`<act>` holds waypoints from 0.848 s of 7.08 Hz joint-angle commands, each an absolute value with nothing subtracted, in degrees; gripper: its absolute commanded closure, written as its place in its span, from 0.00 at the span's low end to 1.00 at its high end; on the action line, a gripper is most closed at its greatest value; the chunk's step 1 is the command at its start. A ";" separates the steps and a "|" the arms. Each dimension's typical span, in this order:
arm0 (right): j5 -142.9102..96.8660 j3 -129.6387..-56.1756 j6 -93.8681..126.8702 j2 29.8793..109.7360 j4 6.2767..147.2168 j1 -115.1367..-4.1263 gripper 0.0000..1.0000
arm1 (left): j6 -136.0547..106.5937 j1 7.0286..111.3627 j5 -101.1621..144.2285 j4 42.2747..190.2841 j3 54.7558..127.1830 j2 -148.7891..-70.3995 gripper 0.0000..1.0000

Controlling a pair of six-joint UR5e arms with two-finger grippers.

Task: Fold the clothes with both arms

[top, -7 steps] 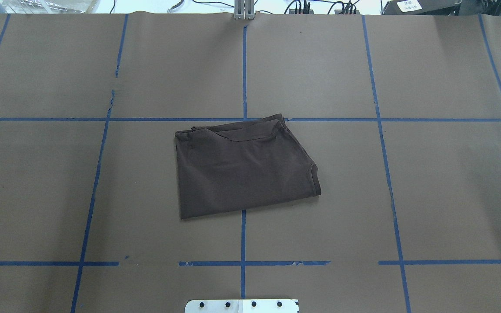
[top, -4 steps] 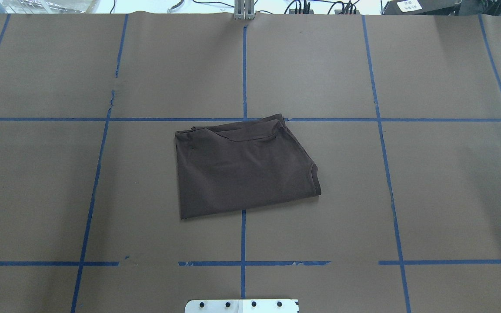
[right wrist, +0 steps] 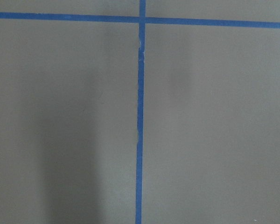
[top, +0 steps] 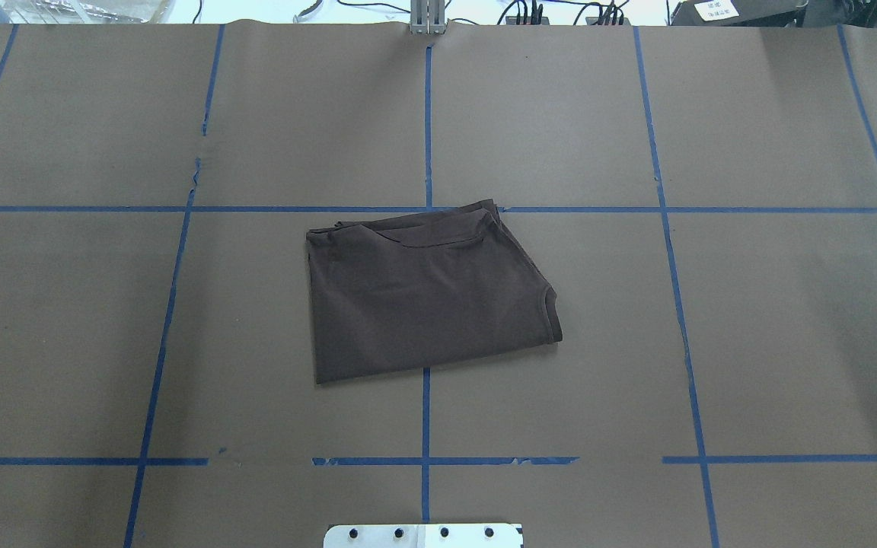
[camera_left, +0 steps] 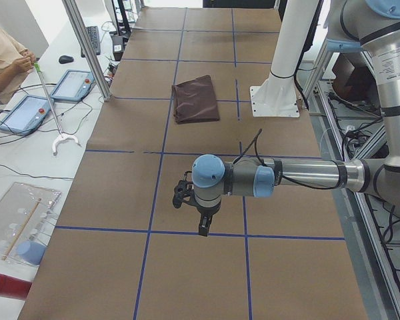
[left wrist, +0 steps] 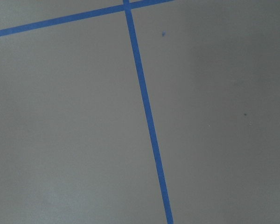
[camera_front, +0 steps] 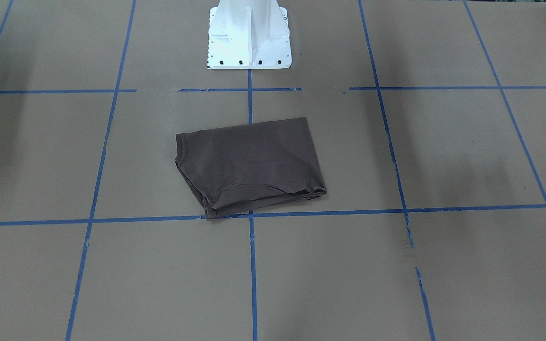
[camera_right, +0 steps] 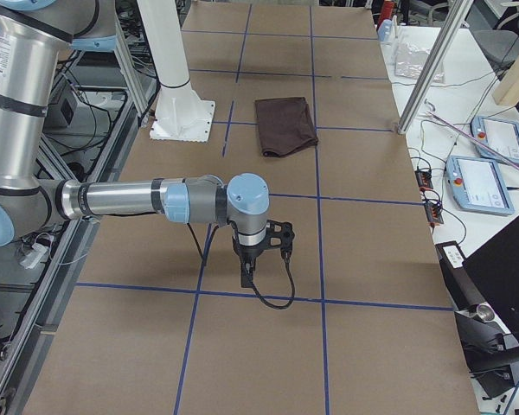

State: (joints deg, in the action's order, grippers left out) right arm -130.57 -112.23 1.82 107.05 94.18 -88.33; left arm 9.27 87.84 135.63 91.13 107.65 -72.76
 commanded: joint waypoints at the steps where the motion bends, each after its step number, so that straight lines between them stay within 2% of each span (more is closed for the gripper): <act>1: -130.69 -112.33 1.85 107.49 94.13 -88.33 0.00 | 9.23 87.80 135.53 91.14 107.67 -72.77 0.00; 6: -130.69 -112.33 1.85 108.02 94.13 -88.33 0.00 | 9.23 87.80 131.92 91.14 107.75 -72.86 0.00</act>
State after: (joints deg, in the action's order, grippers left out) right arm -130.69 -112.38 1.85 107.97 94.13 -88.33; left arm 9.23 87.80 132.04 91.14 107.69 -72.83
